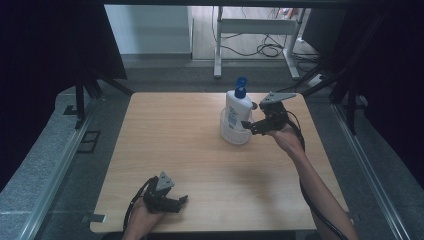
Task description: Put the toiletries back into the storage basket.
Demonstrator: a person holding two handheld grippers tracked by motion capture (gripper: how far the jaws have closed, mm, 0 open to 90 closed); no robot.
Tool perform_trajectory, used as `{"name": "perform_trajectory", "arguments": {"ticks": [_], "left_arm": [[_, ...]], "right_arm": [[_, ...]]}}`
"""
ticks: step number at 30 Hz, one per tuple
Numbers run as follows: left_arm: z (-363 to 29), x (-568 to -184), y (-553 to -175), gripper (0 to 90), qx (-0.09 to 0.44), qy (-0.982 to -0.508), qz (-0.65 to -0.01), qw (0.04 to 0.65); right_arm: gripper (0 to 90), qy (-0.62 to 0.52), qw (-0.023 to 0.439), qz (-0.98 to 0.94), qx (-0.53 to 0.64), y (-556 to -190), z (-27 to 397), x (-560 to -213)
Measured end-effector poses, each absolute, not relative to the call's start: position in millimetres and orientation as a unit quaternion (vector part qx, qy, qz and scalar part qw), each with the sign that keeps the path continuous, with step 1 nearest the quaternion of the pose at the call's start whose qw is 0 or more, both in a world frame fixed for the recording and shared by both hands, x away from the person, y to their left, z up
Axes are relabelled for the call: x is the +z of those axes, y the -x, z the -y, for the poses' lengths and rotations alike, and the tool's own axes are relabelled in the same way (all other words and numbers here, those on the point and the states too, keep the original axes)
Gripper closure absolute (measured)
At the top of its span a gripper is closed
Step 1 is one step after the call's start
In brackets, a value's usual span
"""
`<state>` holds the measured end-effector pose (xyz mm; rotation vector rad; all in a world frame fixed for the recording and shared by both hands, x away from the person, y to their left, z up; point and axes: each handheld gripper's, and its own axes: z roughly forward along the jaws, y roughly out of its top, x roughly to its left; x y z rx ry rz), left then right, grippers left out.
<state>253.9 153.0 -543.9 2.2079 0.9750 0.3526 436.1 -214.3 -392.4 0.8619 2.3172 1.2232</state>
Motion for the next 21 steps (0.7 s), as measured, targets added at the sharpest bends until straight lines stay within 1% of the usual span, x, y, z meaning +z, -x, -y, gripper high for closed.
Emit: {"name": "perform_trajectory", "arguments": {"ticks": [21], "left_arm": [[-152,-544,-254,11.3,0.136,-0.848,-0.378,0.346]], "right_arm": [[0.0,-0.307,0.179,-0.835,0.421,-412,230,-406]]}}
